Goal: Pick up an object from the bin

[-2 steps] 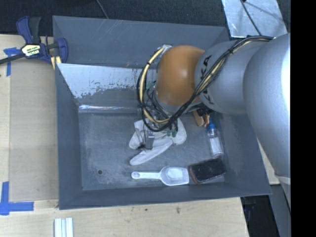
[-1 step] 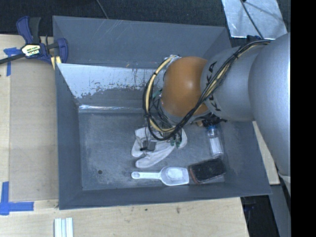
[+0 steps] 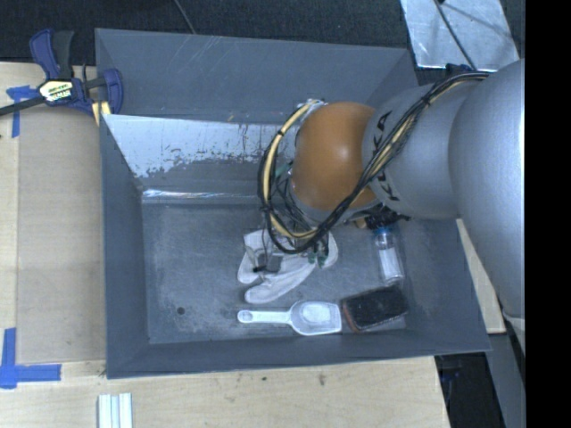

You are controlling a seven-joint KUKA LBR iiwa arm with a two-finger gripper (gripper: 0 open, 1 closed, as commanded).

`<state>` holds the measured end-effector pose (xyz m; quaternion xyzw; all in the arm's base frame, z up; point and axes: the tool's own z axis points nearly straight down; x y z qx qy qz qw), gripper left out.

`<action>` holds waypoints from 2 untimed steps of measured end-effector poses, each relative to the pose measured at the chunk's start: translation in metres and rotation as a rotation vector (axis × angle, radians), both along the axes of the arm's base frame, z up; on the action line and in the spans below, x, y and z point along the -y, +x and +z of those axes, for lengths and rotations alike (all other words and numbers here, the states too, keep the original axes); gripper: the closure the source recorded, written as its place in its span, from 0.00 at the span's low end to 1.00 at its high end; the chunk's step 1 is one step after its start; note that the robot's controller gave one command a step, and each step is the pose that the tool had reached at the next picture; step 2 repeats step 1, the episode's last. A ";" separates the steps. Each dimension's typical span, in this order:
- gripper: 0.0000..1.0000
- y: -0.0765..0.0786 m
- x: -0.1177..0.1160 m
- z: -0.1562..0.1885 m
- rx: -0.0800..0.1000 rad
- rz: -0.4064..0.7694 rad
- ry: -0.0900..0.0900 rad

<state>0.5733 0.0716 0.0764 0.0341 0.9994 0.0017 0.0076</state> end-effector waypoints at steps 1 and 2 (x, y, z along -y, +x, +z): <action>1.00 -0.008 0.011 0.199 -0.009 0.003 -0.002; 1.00 -0.008 0.011 0.199 -0.009 0.003 -0.002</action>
Offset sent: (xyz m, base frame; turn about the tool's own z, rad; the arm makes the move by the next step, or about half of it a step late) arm 0.0000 0.0000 0.0000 0.0000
